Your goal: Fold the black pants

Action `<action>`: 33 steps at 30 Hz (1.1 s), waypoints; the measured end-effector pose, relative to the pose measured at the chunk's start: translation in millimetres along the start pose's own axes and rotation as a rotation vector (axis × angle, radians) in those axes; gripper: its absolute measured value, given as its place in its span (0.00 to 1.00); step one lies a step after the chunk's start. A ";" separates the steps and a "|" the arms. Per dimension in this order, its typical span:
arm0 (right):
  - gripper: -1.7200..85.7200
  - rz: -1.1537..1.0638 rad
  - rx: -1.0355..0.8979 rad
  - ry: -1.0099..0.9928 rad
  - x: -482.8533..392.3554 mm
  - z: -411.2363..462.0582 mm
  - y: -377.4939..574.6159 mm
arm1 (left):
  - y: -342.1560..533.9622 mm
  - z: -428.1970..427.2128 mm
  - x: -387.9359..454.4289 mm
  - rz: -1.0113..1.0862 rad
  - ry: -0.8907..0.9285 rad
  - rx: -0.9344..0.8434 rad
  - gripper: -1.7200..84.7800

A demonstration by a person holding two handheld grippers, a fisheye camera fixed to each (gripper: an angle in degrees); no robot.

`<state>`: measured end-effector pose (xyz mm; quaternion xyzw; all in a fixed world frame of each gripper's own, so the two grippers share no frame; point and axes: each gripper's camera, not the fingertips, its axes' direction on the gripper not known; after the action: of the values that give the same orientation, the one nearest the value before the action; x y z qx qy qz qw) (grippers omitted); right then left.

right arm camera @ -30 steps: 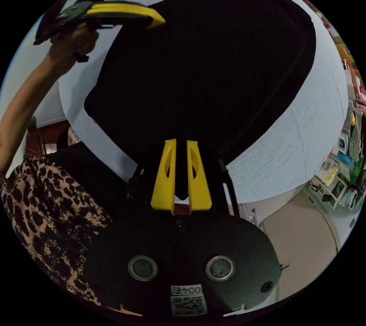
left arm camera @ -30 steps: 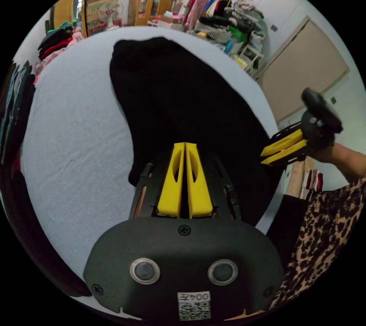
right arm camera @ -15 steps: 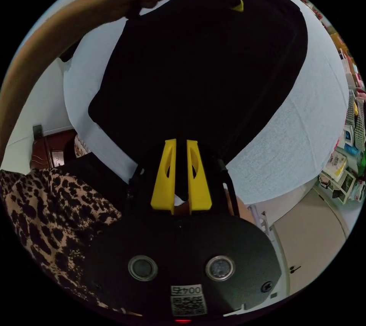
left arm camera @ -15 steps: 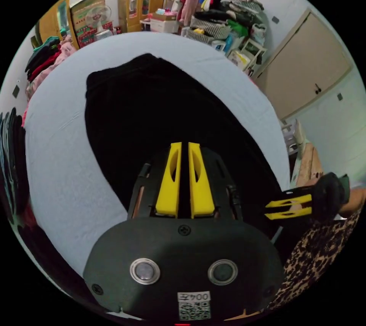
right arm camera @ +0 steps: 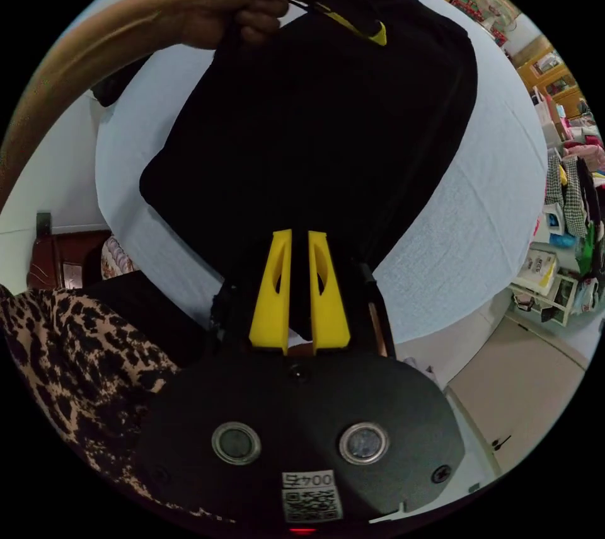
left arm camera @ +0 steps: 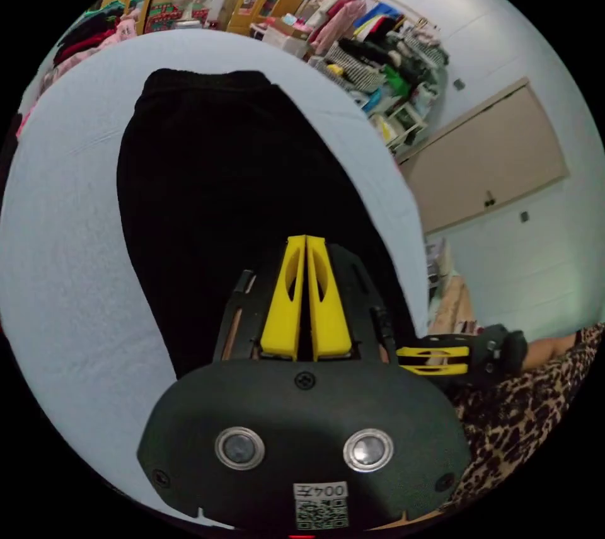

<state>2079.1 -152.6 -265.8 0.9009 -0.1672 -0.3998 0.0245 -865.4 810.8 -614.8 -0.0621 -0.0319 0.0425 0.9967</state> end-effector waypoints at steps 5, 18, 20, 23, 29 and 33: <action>0.10 0.079 0.056 -0.137 43.2 18.9 28.1 | 84.7 -72.7 -22.9 -0.002 0.141 0.111 0.09; 0.17 0.589 0.455 -0.892 224.5 106.3 175.3 | 353.6 -116.1 -140.8 -0.513 0.589 0.209 0.17; 0.17 0.612 0.441 -0.927 236.1 125.8 183.8 | 362.4 -106.4 -142.7 -0.521 0.596 0.163 0.18; 0.17 0.634 0.443 -0.961 248.7 145.9 194.8 | 364.3 -96.8 -143.1 -0.521 0.621 0.111 0.20; 0.17 0.642 0.441 -1.031 272.0 172.4 215.6 | 375.3 -83.3 -150.1 -0.577 0.761 0.067 0.22; 0.17 0.646 0.438 -1.066 281.6 186.7 228.2 | 386.1 -80.6 -154.2 -0.608 0.831 0.074 0.22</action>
<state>2054.7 -441.4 -552.6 0.4684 -0.4959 -0.7202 -0.1266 -1044.4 1169.1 -752.5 -0.0264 0.3518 -0.2763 0.8940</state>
